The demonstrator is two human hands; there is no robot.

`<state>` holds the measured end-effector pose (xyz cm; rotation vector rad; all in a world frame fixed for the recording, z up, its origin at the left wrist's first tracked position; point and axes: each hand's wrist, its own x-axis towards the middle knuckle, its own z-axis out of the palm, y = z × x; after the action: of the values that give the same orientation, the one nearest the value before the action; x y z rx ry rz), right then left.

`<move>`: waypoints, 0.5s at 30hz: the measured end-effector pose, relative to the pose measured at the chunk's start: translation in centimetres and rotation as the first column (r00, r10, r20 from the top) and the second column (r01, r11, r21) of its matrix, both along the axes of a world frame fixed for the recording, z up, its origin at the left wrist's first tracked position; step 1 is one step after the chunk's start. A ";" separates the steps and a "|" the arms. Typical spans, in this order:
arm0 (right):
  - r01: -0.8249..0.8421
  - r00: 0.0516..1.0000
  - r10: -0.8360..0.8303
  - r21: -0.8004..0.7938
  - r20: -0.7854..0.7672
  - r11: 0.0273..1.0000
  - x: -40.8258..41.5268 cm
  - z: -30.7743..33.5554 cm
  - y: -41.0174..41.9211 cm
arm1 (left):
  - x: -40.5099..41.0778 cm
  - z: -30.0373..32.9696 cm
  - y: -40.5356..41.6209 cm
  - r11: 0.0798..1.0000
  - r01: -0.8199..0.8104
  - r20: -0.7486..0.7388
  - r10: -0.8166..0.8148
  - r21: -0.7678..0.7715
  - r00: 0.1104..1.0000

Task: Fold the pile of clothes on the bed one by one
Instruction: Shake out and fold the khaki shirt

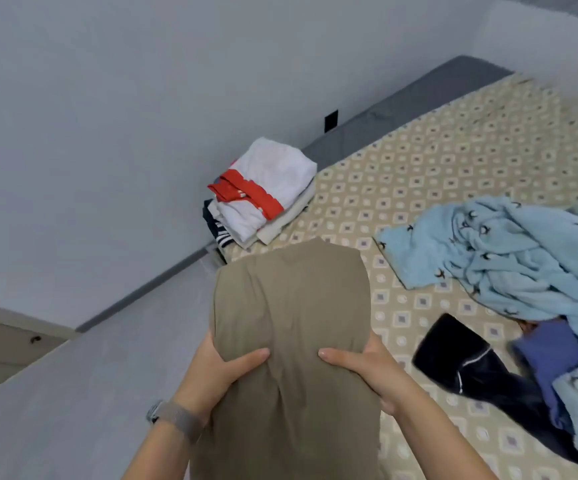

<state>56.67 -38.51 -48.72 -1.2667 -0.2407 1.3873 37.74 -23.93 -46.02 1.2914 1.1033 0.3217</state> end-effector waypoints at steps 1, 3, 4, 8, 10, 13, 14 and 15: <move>-0.023 1.000 0.022 -0.005 -0.002 1.000 -0.1 0.9 1.3 | -0.3 0.8 1.1 1.000 -0.015 0.003 0.015 -0.006 1.000; -0.048 0.999 0.048 -0.022 -0.002 0.999 -0.1 2.7 3.7 | -0.4 2.2 3.3 0.999 -0.015 0.005 0.016 -0.033 1.000; -0.046 0.999 0.046 -0.030 -0.002 0.998 0.0 3.6 4.7 | -0.1 2.9 4.4 0.999 -0.011 0.012 0.012 -0.043 1.000; 0.012 1.000 -0.011 -0.080 0.016 0.997 1.5 5.0 8.7 | 2.4 4.6 9.9 0.997 0.042 0.056 -0.038 -0.072 0.998; 0.033 0.999 -0.030 -0.099 0.040 0.995 2.5 4.9 11.3 | 3.8 4.6 13.4 0.992 0.085 0.068 -0.080 -0.089 0.995; 0.052 0.993 -0.040 -0.108 0.114 0.993 3.7 5.1 15.8 | 5.6 4.6 18.8 0.984 0.154 0.070 -0.148 -0.094 0.987; 0.056 0.991 -0.044 -0.092 0.125 0.994 4.0 5.6 17.5 | 6.3 4.7 20.8 0.981 0.171 0.068 -0.165 -0.091 0.984; 0.060 0.991 -0.050 -0.081 0.124 0.995 4.5 6.2 19.1 | 7.0 5.0 22.6 0.978 0.184 0.063 -0.179 -0.094 0.982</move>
<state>61.13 -19.42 -42.51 -1.4210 -0.2309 1.2861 44.75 -1.32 -41.00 1.2772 0.9362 0.1620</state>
